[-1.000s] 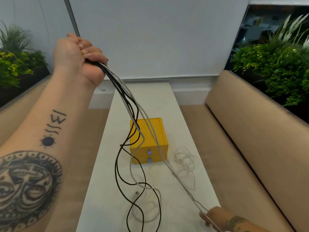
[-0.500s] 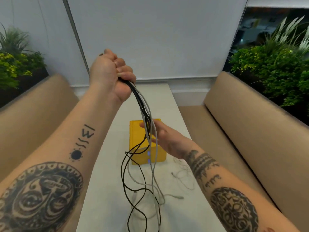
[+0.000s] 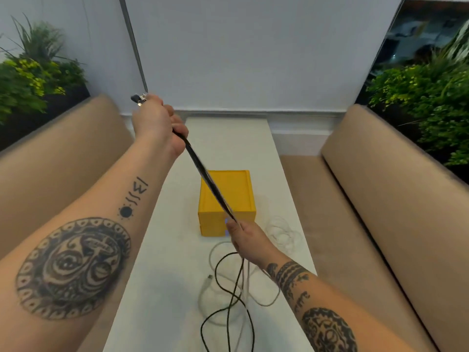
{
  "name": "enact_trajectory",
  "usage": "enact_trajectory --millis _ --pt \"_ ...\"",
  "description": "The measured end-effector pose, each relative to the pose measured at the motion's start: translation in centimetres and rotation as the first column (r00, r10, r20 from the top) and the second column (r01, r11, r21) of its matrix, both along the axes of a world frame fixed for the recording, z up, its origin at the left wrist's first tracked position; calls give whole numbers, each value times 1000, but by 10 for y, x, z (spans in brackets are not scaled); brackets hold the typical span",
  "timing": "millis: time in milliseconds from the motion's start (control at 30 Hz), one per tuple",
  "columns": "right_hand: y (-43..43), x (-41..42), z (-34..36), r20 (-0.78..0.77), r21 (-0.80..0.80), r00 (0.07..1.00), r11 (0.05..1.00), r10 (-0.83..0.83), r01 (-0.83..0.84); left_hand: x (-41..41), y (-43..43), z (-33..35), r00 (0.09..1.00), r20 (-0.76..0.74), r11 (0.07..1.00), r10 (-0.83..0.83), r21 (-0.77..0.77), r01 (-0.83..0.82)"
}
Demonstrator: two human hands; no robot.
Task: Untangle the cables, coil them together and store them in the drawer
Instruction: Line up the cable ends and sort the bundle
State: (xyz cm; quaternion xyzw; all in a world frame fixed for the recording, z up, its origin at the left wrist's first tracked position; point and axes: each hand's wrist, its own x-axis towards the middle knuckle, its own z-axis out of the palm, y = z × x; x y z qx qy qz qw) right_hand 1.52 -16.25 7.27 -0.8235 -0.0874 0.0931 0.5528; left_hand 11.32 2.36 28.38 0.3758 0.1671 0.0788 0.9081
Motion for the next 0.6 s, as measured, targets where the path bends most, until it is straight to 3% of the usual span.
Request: enact_trajectory --millis 100,233,400,500,600 --pt "-42 2 -23 -35 -147 999 989 6 -11 1 17 -27 987 -103 992 126 43 -122" --pt "-87 0 -40 -233 -174 972 985 -24 -17 -6 31 -88 941 -232 969 246 82 -233" --pt "-131 -35 -74 -369 -322 929 933 36 -164 -28 54 -142 894 -298 940 334 181 -290" --pt "-160 -63 -92 -411 -431 911 872 38 -231 -35 96 -160 820 -370 896 438 260 -361" --pt "-183 -85 -109 -523 -473 851 846 -44 -247 -45 118 -169 816 -402 898 416 321 -300"
